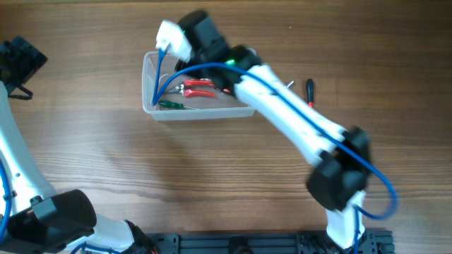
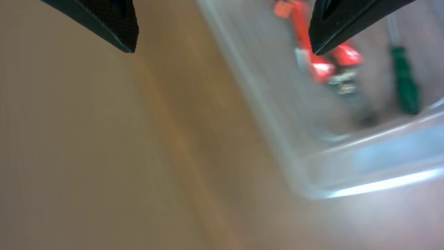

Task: Pack container
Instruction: 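Lower the green screwdriver into the container and release it, then grasp the black-red screwdriver by its handle with the right gripper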

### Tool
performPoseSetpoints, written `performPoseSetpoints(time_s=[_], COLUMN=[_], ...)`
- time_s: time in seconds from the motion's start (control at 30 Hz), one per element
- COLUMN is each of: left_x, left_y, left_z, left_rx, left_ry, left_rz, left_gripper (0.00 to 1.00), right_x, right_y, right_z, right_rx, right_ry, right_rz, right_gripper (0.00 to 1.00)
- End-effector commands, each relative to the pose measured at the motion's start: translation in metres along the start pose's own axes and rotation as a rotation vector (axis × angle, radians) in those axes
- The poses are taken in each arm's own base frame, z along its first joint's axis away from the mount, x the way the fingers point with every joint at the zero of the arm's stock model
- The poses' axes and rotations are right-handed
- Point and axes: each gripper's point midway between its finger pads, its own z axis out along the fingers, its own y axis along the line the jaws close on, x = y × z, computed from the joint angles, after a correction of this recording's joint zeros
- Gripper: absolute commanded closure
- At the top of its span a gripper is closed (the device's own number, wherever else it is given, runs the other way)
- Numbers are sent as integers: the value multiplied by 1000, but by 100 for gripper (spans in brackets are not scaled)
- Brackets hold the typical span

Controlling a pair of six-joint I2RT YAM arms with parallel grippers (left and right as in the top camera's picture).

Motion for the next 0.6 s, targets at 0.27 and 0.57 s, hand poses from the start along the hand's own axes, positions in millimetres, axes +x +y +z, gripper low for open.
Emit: performPoseSetpoints(time_s=[0.27,0.57], left_x=[-1,-1], left_y=[0,0], left_z=[1,1], left_rx=[6,6], left_ry=[3,3], left_rz=[11,11], left_gripper=[0,0], right_x=[138,277], right_y=[-136,-83], right_z=[-103,-44], right_rx=[91,5], right_ry=[178,597], right_rz=[828,1202], right_gripper=[21,27])
